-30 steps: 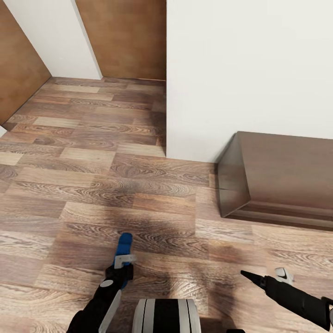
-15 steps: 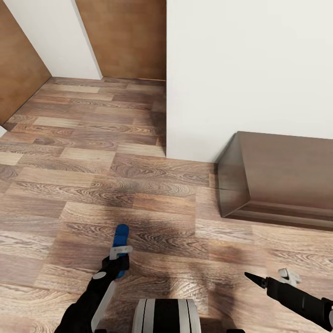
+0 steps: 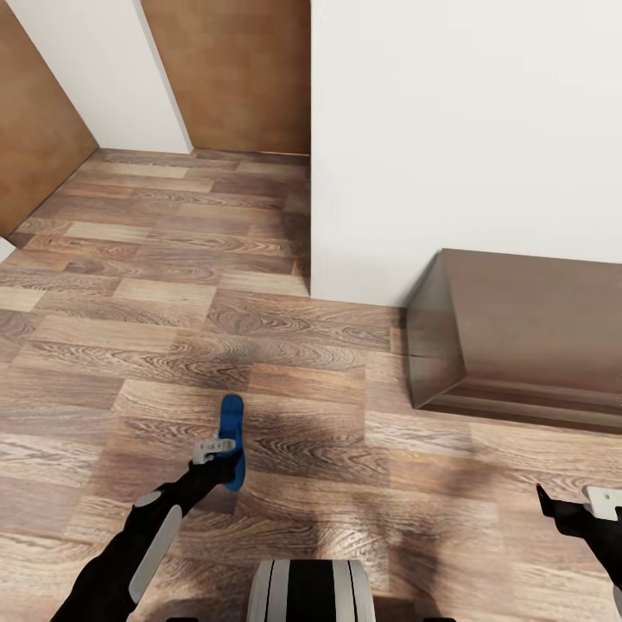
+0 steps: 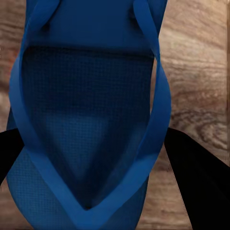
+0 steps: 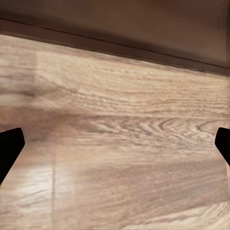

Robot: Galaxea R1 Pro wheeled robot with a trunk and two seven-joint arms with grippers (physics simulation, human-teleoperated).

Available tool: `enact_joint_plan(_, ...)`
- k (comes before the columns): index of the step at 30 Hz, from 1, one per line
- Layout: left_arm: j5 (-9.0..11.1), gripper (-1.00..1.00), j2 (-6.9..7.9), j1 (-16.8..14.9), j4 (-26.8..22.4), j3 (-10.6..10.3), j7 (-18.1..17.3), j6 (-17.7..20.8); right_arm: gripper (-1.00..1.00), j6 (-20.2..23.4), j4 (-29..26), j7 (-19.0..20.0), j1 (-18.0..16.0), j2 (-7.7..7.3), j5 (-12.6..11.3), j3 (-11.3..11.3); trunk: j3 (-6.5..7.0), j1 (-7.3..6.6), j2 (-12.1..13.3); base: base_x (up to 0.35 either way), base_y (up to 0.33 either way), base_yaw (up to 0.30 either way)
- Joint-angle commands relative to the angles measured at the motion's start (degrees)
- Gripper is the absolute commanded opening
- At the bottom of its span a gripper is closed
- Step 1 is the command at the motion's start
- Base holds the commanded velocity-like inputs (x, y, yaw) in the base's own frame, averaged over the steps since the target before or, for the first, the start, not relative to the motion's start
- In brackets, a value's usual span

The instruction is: In the bedroom, move the book from the bed onto either nightstand, and place the two sandals side by side next to the bed.

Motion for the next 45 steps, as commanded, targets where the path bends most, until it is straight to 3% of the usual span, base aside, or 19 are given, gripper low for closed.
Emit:
enact_joint_plan(1,0.50,-1.00,0.04,-0.01,-0.06,-0.06,0.03,0.35,1.00,0.31,-0.08,0.06,-0.01,0.00,-0.13,-0.03,0.19,-0.03,0.00,0.000,0.000,0.000)
enact_joint_plan(45,0.50,-1.00,-0.04,-0.01,-0.06,-0.10,0.03,0.42,1.00,0.30,-0.08,0.06,-0.01,0.00,-0.13,-0.03,9.94,-1.17,0.59,0.000,0.000,0.000)
